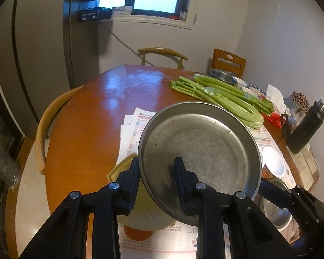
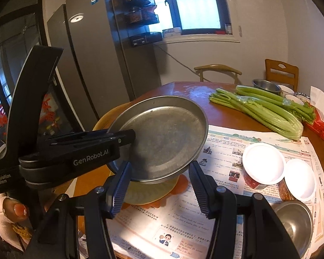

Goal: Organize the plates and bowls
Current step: 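Carry the shallow metal pan with the left tool over the stacked plates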

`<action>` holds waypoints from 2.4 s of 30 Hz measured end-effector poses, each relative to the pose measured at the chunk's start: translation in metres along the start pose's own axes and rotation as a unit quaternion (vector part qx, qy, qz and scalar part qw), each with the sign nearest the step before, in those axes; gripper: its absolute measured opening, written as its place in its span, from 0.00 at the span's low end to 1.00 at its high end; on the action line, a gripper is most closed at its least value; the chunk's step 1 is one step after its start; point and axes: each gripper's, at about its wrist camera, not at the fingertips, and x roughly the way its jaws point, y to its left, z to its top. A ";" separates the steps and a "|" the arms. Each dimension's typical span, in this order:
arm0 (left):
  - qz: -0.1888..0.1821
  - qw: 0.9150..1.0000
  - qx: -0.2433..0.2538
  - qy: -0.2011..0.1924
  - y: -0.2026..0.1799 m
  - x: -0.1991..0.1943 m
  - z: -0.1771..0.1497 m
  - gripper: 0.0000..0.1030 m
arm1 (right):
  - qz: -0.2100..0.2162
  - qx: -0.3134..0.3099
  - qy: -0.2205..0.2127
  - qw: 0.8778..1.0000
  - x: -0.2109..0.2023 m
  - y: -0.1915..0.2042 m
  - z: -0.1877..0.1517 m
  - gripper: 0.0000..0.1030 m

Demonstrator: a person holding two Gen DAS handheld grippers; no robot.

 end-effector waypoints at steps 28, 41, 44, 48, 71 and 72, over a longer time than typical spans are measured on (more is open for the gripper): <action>0.018 0.998 -0.048 0.032 0.031 0.029 -0.040 0.32 | 0.044 -0.022 0.070 0.996 0.039 0.016 -0.027 0.54; 0.031 0.996 -0.061 0.063 0.041 0.056 -0.058 0.32 | 0.057 -0.014 0.102 0.993 0.062 0.010 -0.037 0.54; 0.034 0.995 -0.063 0.068 0.041 0.061 -0.060 0.32 | 0.060 -0.012 0.108 0.992 0.066 0.010 -0.038 0.54; 0.040 0.995 -0.064 0.070 0.042 0.064 -0.062 0.32 | 0.063 -0.013 0.112 0.992 0.069 0.011 -0.040 0.54; 0.049 0.995 -0.065 0.063 0.042 0.068 -0.060 0.34 | 0.067 -0.008 0.126 0.990 0.089 0.009 -0.045 0.54; 0.049 0.995 -0.065 0.061 0.042 0.067 -0.060 0.34 | 0.067 -0.008 0.126 0.990 0.090 0.008 -0.045 0.54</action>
